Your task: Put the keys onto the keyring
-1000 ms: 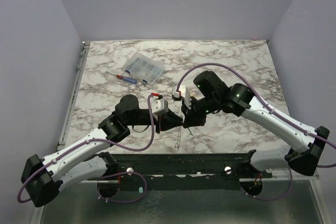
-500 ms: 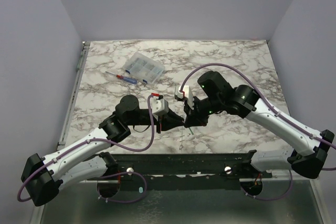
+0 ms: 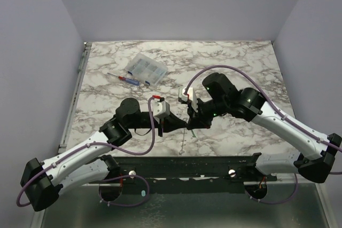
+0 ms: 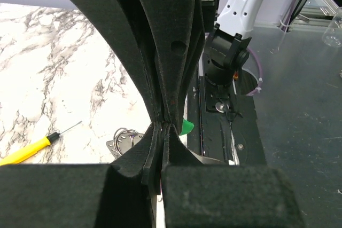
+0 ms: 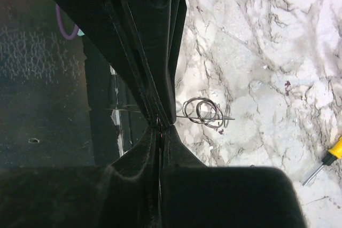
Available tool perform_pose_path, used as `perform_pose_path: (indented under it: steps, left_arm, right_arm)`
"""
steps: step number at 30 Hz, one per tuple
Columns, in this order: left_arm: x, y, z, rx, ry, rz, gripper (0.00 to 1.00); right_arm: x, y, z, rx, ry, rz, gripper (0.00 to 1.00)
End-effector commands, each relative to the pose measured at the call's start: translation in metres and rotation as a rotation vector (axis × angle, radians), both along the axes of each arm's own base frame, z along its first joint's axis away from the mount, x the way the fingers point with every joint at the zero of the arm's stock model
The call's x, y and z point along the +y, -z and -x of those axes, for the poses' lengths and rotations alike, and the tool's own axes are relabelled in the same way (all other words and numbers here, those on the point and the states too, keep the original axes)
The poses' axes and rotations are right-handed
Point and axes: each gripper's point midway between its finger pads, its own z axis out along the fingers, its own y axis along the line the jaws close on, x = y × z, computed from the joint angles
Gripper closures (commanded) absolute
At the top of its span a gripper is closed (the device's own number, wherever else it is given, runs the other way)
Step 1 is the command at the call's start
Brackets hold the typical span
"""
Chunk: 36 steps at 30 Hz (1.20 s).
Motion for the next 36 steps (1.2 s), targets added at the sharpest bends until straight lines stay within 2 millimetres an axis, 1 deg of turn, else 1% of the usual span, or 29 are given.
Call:
perform_pose_path:
  steps: [1,2,4,5,6,8,10,12,15,18,20,24,33,35,36]
  left_arm:
    - [0.005,-0.021,0.004,-0.053,-0.013,0.081,1.00]
    - [0.007,-0.024,0.004,-0.060,-0.021,0.091,1.00]
    - [0.010,-0.030,0.003,-0.078,-0.041,0.112,1.00]
    - [0.011,-0.032,0.003,-0.086,-0.048,0.121,1.00]
    - [0.012,-0.034,0.002,-0.094,-0.057,0.129,1.00]
    - [0.015,-0.037,0.001,-0.102,-0.070,0.139,1.00]
    - [0.016,-0.040,0.001,-0.111,-0.079,0.148,1.00]
    - [0.018,-0.042,0.001,-0.117,-0.085,0.155,1.00]
    - [0.019,-0.045,0.001,-0.126,-0.091,0.167,1.00]
    - [0.021,-0.048,0.001,-0.131,-0.093,0.174,1.00]
    - [0.022,-0.048,0.001,-0.132,-0.093,0.177,1.00]
    - [0.022,-0.049,0.003,-0.129,-0.086,0.182,1.00]
    - [0.024,-0.052,0.004,-0.134,-0.086,0.193,1.00]
    - [0.024,-0.052,0.004,-0.135,-0.086,0.194,1.00]
    - [0.024,-0.052,0.004,-0.134,-0.086,0.193,1.00]
  right_arm:
    - [0.012,-0.016,-0.003,-0.063,-0.022,-0.097,0.98]
    - [0.012,-0.016,-0.005,-0.076,-0.015,-0.102,0.91]
    - [0.012,-0.018,-0.008,-0.103,0.002,-0.121,0.71]
    - [0.012,-0.020,-0.010,-0.115,0.014,-0.135,0.64]
    - [0.012,-0.019,-0.012,-0.126,0.024,-0.143,0.60]
    - [0.011,-0.023,-0.015,-0.161,0.045,-0.175,0.55]
    - [0.008,-0.027,-0.021,-0.209,0.084,-0.210,0.53]
    - [0.004,-0.040,-0.023,-0.267,0.108,-0.271,0.51]
    - [0.002,-0.055,-0.017,-0.330,0.096,-0.383,0.51]
    - [0.003,-0.066,-0.005,-0.353,0.037,-0.483,0.51]
    - [0.006,-0.067,0.003,-0.353,-0.006,-0.515,0.51]
    - [0.012,-0.068,0.008,-0.339,-0.047,-0.544,0.52]
    - [0.020,-0.064,0.006,-0.343,-0.067,-0.565,0.70]
    - [0.021,-0.063,0.005,-0.337,-0.069,-0.561,0.80]
    - [0.022,-0.062,0.006,-0.331,-0.075,-0.558,0.83]
